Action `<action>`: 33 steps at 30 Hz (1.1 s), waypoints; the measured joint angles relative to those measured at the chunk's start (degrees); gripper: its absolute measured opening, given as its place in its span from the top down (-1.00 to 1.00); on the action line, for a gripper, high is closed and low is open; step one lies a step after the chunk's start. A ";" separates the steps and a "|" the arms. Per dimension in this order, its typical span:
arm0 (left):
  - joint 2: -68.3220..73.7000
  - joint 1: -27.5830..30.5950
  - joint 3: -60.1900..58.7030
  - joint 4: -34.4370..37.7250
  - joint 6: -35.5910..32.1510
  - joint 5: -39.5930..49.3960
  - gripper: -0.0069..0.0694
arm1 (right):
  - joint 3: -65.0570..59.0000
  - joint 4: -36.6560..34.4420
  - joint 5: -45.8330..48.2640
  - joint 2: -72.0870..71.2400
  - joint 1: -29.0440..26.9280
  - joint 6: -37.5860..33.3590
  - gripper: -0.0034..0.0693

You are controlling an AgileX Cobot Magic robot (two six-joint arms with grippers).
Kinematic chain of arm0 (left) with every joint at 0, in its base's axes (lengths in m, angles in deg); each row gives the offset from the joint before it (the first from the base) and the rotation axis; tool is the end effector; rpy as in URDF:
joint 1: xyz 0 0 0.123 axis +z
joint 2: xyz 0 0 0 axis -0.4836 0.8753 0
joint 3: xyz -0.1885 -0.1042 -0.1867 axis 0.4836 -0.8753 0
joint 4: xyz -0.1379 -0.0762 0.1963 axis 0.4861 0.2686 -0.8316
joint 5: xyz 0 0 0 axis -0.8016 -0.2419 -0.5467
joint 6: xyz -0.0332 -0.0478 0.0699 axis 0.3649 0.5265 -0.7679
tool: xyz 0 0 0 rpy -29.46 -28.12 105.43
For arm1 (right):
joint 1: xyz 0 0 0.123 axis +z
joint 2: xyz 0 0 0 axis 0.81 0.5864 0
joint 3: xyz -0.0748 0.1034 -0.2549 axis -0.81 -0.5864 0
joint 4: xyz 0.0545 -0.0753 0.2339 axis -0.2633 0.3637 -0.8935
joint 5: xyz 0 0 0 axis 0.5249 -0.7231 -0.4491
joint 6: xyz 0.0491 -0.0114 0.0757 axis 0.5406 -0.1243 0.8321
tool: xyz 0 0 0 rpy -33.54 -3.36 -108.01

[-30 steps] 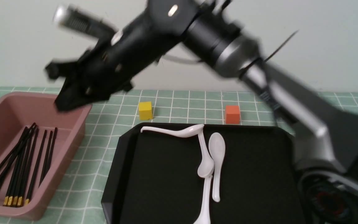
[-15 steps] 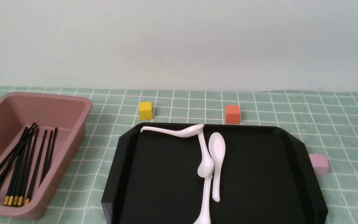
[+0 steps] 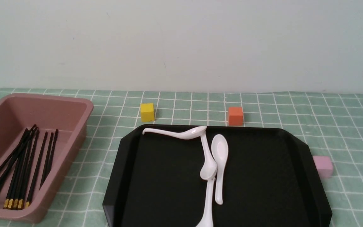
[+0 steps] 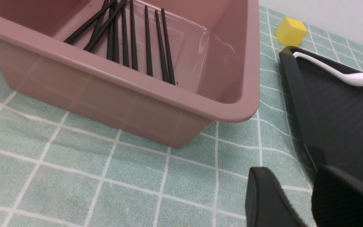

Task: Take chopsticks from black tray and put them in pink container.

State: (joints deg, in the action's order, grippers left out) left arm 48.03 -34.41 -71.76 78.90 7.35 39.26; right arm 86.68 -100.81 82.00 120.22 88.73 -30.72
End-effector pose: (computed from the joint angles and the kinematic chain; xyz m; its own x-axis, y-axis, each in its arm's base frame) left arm 0.0518 -0.0045 0.1685 -0.3265 -0.3519 -0.8772 -0.0379 0.9322 -0.3599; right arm 0.0968 0.0851 0.4597 -0.4683 -0.2286 -0.8535 -0.6422 0.7515 0.1512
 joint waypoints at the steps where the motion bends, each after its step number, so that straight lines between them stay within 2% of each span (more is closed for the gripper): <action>1: 0.00 0.00 0.00 0.00 0.00 0.00 0.19 | -5.92 0.14 -4.53 -4.08 0.00 0.00 0.90; 3: 0.00 0.00 0.00 0.00 0.00 0.00 0.19 | -18.61 0.27 -15.43 -12.21 0.00 0.00 0.90; 8: 0.00 0.00 0.00 0.00 0.00 0.00 0.19 | -39.02 0.50 -34.56 -22.04 0.00 0.00 0.90; 12: 0.00 0.00 0.00 0.00 0.00 0.00 0.19 | -45.43 0.68 -42.75 -22.98 0.00 0.00 0.90; 17: 0.00 0.00 0.00 0.00 0.00 0.00 0.19 | -48.44 0.68 -45.15 -23.15 0.00 0.00 0.89; 33: 0.00 0.00 0.00 0.00 0.00 0.00 0.19 | -49.22 0.68 -42.86 -23.15 0.00 0.00 0.86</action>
State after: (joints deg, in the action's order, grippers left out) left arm 48.03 -34.41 -71.76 78.90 7.35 39.26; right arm 37.46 -100.13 39.15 97.07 88.73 -30.72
